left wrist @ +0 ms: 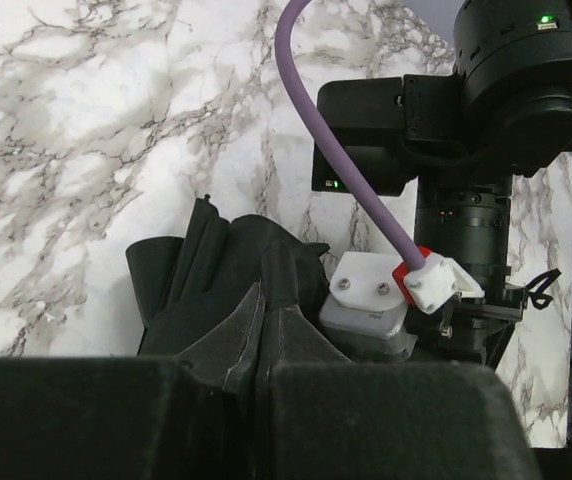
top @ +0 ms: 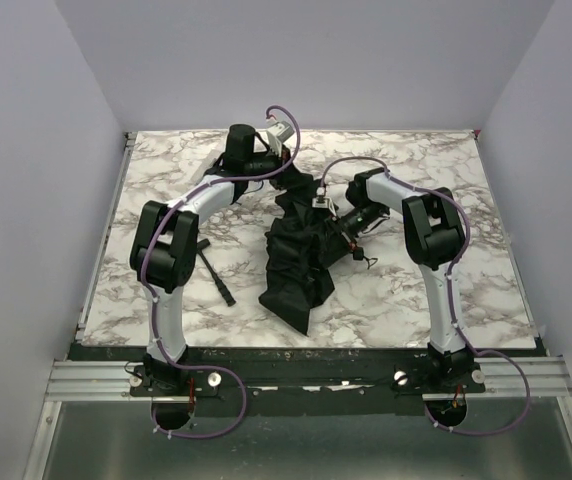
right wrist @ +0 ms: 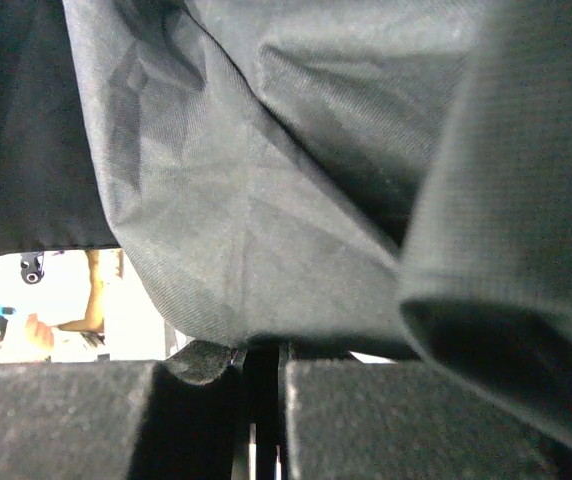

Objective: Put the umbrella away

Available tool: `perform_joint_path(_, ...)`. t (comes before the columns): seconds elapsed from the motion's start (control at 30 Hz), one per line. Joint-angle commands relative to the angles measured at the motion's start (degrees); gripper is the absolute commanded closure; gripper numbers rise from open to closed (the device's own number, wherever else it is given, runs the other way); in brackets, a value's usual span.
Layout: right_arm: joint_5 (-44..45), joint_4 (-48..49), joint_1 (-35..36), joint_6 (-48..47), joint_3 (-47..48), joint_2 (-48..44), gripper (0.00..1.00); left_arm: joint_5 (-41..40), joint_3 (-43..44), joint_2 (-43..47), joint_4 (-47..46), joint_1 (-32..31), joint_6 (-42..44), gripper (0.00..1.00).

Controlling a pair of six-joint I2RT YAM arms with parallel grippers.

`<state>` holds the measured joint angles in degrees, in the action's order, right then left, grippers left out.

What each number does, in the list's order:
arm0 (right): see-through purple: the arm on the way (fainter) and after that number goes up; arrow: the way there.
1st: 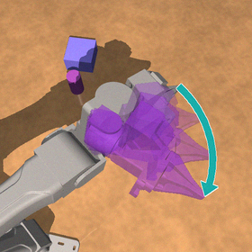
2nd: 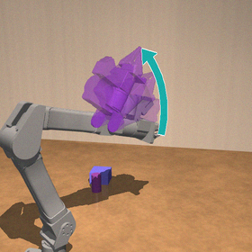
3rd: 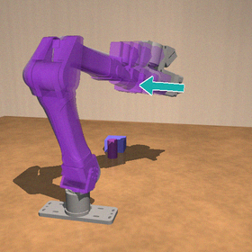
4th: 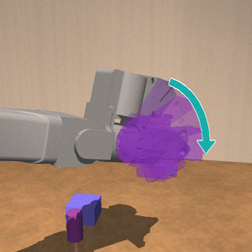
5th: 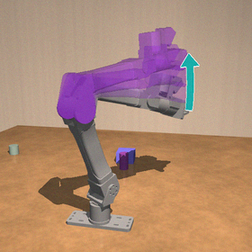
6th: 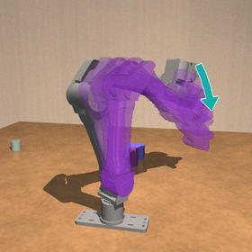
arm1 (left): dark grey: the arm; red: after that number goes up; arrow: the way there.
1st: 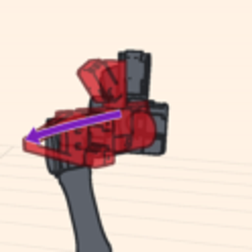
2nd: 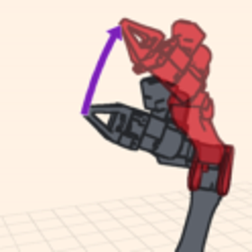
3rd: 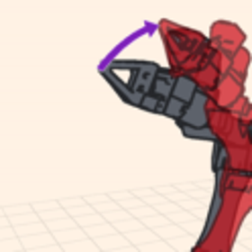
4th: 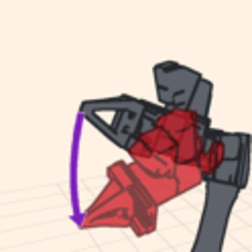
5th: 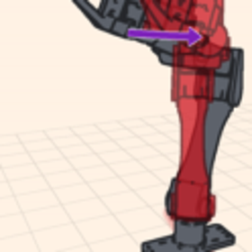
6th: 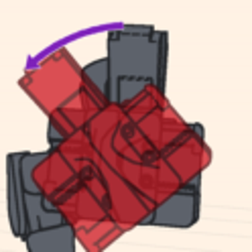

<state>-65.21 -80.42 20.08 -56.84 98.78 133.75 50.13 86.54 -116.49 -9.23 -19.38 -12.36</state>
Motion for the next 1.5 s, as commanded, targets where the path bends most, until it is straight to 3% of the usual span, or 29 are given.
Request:
perform_joint_path(0.0, -9.95, -0.96, -0.67, 2.42, -0.97, -0.62, 1.0, 1.08, -0.85, 1.79, 3.55, -0.9, 0.15, 1.0)
perform_joint_path(0.23, -17.18, -0.88, -1.01, 9.08, -7.1, -1.16, 1.0, 1.96, -11.15, 10.51, 4.39, -1.1, 3.34, 1.0)
perform_joint_path(0.4, -19.37, -0.88, -1.02, 13.71, -9.46, 3.27, 1.0, 2.04, -16.36, 15.34, 3.48, -1.1, 4.45, 1.0)
perform_joint_path(0.67, -17.15, -0.88, -1.09, 19.42, -4.02, 12.22, 0.98, 2.06, -11.21, 9.28, 6.58, -1.25, 5.2, 1.0)
perform_joint_path(0.77, -15.32, -0.93, -1.31, 17.65, -2.98, 11.1, 0.76, 1.7, -9.02, 7.4, 7.43, -1.28, 5.24, 1.0)
perform_joint_path(0.87, -11.99, -0.96, -1.33, 15.1, -1.87, 8.27, 0.39, 0.74, -7.83, 6.43, 7.3, -1.28, 5.03, 1.0)
perform_joint_path(0.93, -9.45, -0.96, -1.31, 12.96, -1.47, 6.32, 0.0, 0.18, -6.48, 5.69, 7.89, -1.28, 4.89, 1.0)
perform_joint_path(1.13, -2.26, 0.35, -2.82, 11.23, 0.36, 0.49, 0.0, -1.1, -5.27, 5.04, 7.89, -1.27, 4.32, 1.0)
perform_joint_path(1.27, 8.58, 13.45, -5.12, 18.82, -1.26, -7.04, 0.0, -1.39, -5.21, 5.39, 8.0, -1.28, 4.45, 1.0)
perform_joint_path(1.37, 15.64, 17.81, -5.22, 17.68, -2.53, -12.44, 0.0, -1.66, -5.07, 5.82, 7.96, -1.28, 4.45, 1.0)
perform_joint_path(1.47, 17.13, 23.6, -5.13, 14.59, -7.01, -20.03, 0.0, -1.96, -5.24, 6.24, 7.74, -1.28, 4.5, 1.0)
